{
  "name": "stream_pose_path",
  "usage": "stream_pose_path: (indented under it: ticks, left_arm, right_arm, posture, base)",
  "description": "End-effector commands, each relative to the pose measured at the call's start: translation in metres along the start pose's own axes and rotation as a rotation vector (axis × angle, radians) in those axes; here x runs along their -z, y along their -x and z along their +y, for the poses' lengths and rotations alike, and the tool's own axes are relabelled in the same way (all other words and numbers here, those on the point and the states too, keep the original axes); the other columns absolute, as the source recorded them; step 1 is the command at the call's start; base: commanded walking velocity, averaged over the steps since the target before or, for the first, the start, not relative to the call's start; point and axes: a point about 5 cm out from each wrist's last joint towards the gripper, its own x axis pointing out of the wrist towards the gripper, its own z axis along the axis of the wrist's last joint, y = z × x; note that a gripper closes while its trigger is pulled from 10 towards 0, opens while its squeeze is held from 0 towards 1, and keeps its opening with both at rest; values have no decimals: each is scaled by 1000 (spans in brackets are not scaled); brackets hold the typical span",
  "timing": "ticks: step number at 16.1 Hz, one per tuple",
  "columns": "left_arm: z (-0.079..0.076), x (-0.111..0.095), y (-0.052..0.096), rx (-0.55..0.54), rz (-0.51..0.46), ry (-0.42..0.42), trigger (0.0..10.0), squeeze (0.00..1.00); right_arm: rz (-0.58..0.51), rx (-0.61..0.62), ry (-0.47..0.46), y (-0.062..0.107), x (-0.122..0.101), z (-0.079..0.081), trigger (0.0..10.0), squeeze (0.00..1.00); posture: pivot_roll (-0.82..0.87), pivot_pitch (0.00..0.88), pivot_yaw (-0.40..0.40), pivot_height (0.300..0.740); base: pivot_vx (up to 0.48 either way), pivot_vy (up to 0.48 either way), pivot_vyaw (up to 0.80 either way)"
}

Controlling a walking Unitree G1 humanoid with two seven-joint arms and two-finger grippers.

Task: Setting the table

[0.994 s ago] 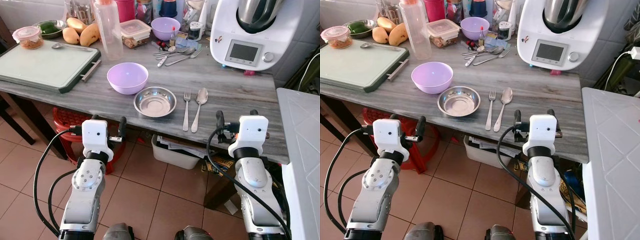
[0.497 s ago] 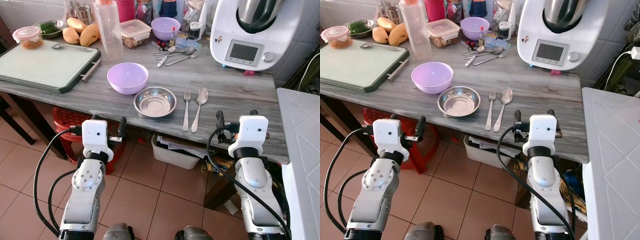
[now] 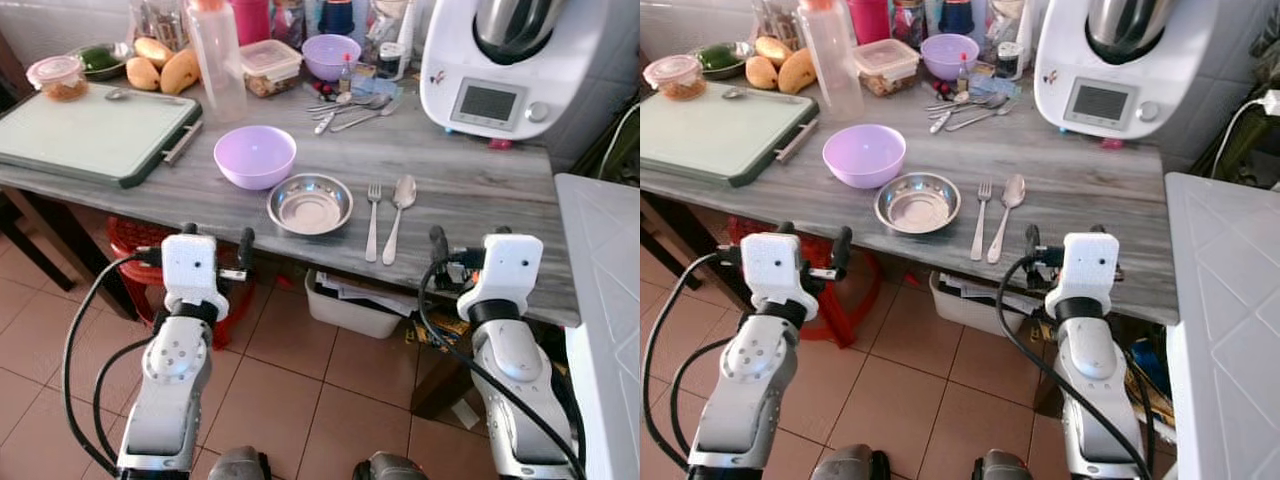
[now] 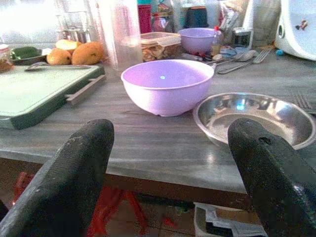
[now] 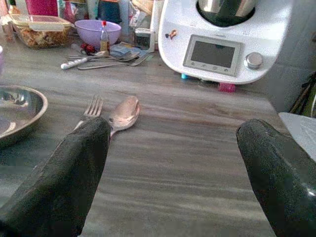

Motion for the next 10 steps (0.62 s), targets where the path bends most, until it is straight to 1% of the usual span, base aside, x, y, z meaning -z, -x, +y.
stream_pose_path:
  ticks: [1,3,4,5,7,8,10]
  left_arm:
    - [-1,1,0,2,4,-11,10000,0]
    - [-2,-2,-2,2,6,-17,10000,0]
    - [-4,-3,-4,14,7,-5,10000,0]
    - [-5,-4,-5,15,7,-5,10000,0]
    - [-6,-3,-5,13,8,1,10000,0]
    - [-6,-3,-6,13,8,1,10000,0]
    - [-6,-3,-6,10,10,-2,10000,0]
  right_arm:
    - [10,0,-13,-1,2,0,10000,0]
    - [23,5,0,-1,2,1,10000,0]
    - [13,-5,-32,-2,-2,1,10000,0]
    - [6,-8,-28,-2,-3,1,10000,0]
    - [-2,-23,-76,-2,-5,2,10000,0]
    - [10,-24,-75,-2,-4,2,10000,0]
    - [27,-22,-84,-3,-2,2,10000,0]
  posture:
    - [-3,40,33,740]
    - [-5,43,34,740]
    - [-7,44,33,740]
    - [-8,44,32,740]
    - [-8,43,28,740]
    - [-8,43,28,740]
    - [-7,40,27,740]
  base:
    - [0,0,0]
    - [0,0,0]
    - [0,0,0]
    - [0,0,0]
    - [0,0,0]
    - [0,0,0]
    - [0,0,-800]
